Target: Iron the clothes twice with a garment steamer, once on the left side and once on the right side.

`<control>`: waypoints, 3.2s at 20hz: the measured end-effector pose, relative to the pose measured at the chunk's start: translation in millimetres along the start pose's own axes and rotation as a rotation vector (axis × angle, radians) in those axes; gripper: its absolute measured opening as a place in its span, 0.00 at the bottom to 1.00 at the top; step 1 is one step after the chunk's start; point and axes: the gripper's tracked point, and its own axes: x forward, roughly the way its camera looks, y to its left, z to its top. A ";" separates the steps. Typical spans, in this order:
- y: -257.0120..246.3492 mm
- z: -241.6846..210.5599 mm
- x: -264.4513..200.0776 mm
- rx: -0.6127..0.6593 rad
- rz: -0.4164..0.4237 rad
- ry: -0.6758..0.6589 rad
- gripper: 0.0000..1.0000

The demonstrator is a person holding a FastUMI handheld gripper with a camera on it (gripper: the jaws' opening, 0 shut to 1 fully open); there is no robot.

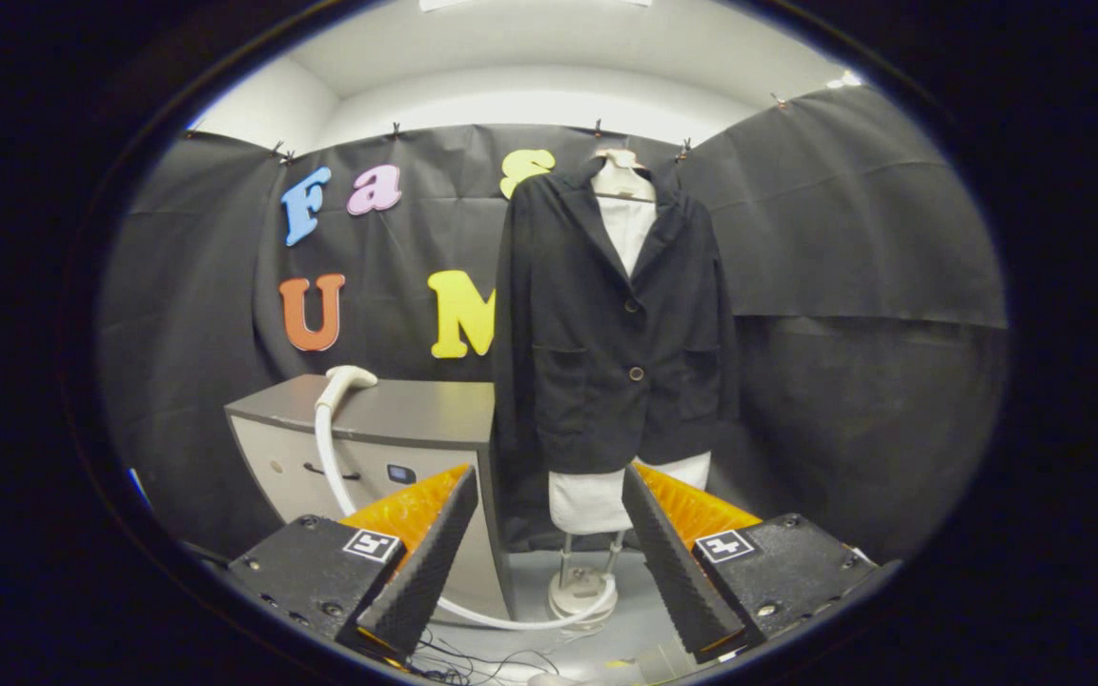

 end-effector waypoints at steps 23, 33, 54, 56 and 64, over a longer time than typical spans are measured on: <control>343.4 27.6 254.0 -0.187 0.517 0.249 0.96; 366.9 -17.3 283.2 -0.213 0.487 0.459 0.84; 336.4 4.3 243.2 -0.099 0.486 0.467 0.38; 321.7 19.6 224.9 -0.077 0.499 0.433 0.38; 211.4 74.1 146.0 0.014 0.465 0.298 0.38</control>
